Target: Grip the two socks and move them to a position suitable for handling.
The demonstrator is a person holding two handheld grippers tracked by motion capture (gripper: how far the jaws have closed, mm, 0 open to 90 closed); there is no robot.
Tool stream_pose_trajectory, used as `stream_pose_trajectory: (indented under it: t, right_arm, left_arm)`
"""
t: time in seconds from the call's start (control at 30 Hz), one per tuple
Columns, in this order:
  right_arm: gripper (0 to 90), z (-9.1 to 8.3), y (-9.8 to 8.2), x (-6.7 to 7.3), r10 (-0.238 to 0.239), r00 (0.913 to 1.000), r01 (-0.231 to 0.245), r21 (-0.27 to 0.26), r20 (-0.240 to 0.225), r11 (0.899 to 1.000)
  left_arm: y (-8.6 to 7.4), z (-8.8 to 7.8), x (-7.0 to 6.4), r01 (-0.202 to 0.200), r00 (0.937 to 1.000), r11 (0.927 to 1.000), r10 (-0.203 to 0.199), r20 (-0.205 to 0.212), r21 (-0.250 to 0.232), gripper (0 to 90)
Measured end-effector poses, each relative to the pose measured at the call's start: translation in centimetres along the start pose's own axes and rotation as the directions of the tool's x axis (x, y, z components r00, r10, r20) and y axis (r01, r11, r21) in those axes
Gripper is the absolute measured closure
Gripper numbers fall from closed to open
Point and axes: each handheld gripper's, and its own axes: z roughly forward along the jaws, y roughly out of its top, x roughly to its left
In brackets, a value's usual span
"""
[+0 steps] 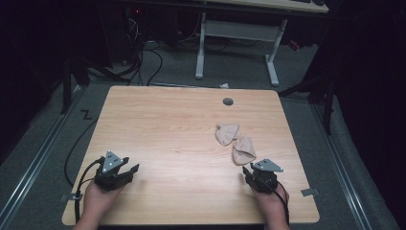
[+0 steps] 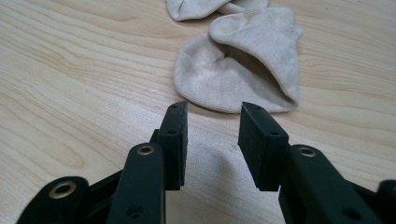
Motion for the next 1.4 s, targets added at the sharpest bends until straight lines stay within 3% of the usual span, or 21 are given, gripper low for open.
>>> stream_pose_trajectory:
  t: [0.2, 0.47, 0.57, 0.63, 0.67, 0.77, 0.8, 0.93, 1.03, 1.07, 1.13, 1.27, 1.4]
  right_arm:
    - [63.4, 0.1, -0.5, -0.3, 0.003, 1.0, -0.003, 0.012, -0.008, 1.0]
    - [64.6, -0.2, -0.4, -0.6, 0.018, 0.9996, -0.018, -0.003, -0.023, 1.0]
    - [75.8, -0.5, 0.4, -0.7, 0.024, 0.9993, -0.025, -0.03, -0.027, 0.999]
    - [87.8, -0.6, 1.4, -0.9, 0.02, 0.9995, -0.021, -0.047, -0.023, 0.999]
    - [90.0, -0.5, 2.2, -1.2, 0.03, 0.9988, -0.032, -0.052, -0.038, 0.998]
    - [90.0, -0.2, 3.5, -1.5, 0.024, 0.9993, -0.026, -0.062, -0.029, 0.998]
    - [90.0, 0.7, 4.6, -1.9, 0.019, 0.9997, -0.019, -0.051, -0.014, 0.999]
    - [90.0, 3.1, 6.2, -3.1, 0.029, 0.9996, -0.028, -0.004, 0.008, 1.0]
    - [90.0, 4.4, 6.5, -4.1, 0.045, 0.9986, -0.046, 0.025, 0.028, 0.999]
    - [90.0, 5.3, 6.4, -5.0, 0.066, 0.9974, -0.067, 0.056, 0.031, 0.996]
    - [90.0, 5.8, 6.2, -5.5, 0.07, 0.9973, -0.072, 0.093, 0.024, 0.993]
    - [89.8, 6.0, 4.9, -5.0, 0.044, 0.999, -0.045, 0.132, 0.006, 0.99]
    - [89.8, 5.4, 4.0, -4.2, 0.036, 0.9993, -0.035, 0.111, -0.009, 0.993]
  left_arm:
    - [0.5, 0.0, -0.1, 0.023, 0.9993, 0.9996, -0.022, 0.028, -0.015, 49.3]
    - [0.3, 0.0, -0.4, 0.017, 0.9987, 0.9998, -0.017, 0.048, -0.004, 49.3]
    - [0.0, -0.4, -0.3, 0.014, 0.999, 0.9999, -0.014, 0.043, -0.003, 49.0]
    - [-0.2, -0.7, -0.3, 0.024, 0.9988, 0.9997, -0.023, 0.043, -0.007, 49.2]
    - [-0.2, -0.9, -0.2, 0.03, 0.9985, 0.9995, -0.03, 0.045, -0.01, 49.7]
    - [-0.2, -1.0, -0.2, 0.036, 0.9983, 0.9992, -0.035, 0.046, -0.019, 50.2]
    - [-0.2, -1.0, -0.2, 0.038, 0.9984, 0.9991, -0.037, 0.043, -0.018, 50.1]
    - [-0.5, -0.9, -0.1, 0.039, 0.9985, 0.9992, -0.039, 0.038, -0.004, 49.0]
    - [-0.5, -0.9, 0.0, 0.039, 0.9987, 0.9992, -0.039, 0.034, -0.002, 48.9]
    - [-0.6, -1.0, 0.0, 0.043, 0.9986, 0.9991, -0.043, 0.032, -0.005, 48.7]
    - [-0.6, -1.0, 0.0, 0.044, 0.9985, 0.9991, -0.043, 0.032, -0.001, 48.2]
    - [-0.7, -1.0, 0.0, 0.039, 0.9984, 0.9992, -0.039, 0.039, 0.006, 47.3]
    - [-0.7, -0.7, -0.3, 0.038, 0.9981, 0.9992, -0.039, 0.048, 0.01, 47.1]
